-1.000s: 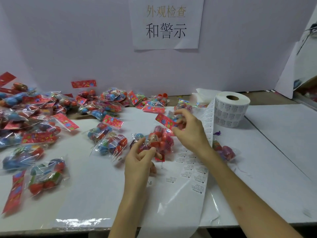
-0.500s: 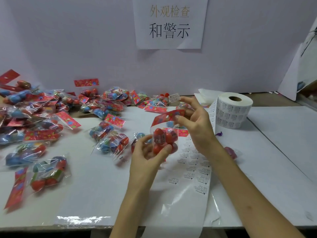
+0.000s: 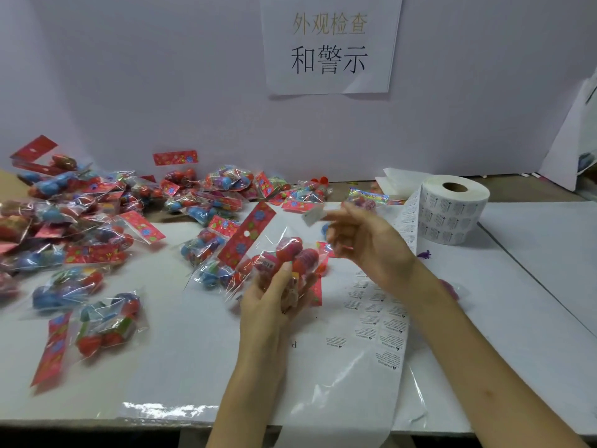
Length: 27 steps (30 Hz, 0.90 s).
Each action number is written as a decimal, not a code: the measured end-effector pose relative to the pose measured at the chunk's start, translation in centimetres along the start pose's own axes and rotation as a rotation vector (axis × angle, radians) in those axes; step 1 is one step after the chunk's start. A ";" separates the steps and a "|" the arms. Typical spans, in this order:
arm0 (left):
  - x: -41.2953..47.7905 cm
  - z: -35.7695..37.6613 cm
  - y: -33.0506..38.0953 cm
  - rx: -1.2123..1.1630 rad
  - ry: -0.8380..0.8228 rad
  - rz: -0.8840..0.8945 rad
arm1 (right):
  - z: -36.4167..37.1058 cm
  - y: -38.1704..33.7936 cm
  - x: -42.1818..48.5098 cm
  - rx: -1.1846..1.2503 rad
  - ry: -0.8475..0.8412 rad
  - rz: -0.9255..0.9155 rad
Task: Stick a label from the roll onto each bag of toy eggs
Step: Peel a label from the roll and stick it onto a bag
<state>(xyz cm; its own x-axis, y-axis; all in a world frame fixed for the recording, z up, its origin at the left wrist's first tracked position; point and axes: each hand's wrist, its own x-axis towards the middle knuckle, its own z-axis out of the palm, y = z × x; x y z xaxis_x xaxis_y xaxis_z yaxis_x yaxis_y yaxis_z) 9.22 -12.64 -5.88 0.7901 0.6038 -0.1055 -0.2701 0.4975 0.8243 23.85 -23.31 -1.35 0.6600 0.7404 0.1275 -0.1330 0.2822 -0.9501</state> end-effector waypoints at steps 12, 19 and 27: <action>0.5 -0.3 0.2 -0.117 0.129 -0.031 | 0.5 0.8 -0.3 -0.269 -0.044 0.227; 0.5 -0.3 0.1 -0.103 0.131 -0.001 | 0.5 0.8 -0.4 -0.242 -0.085 0.214; 0.6 -0.4 0.0 -0.078 0.146 0.004 | 0.6 0.5 -0.9 -0.247 -0.212 0.175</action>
<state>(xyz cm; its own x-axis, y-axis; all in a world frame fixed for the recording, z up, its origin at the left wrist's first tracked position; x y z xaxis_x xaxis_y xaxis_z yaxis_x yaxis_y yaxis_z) 9.46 -12.04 -6.21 0.7023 0.6870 -0.1865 -0.3193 0.5381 0.7800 22.78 -23.49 -1.83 0.4715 0.8818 -0.0113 -0.0310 0.0037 -0.9995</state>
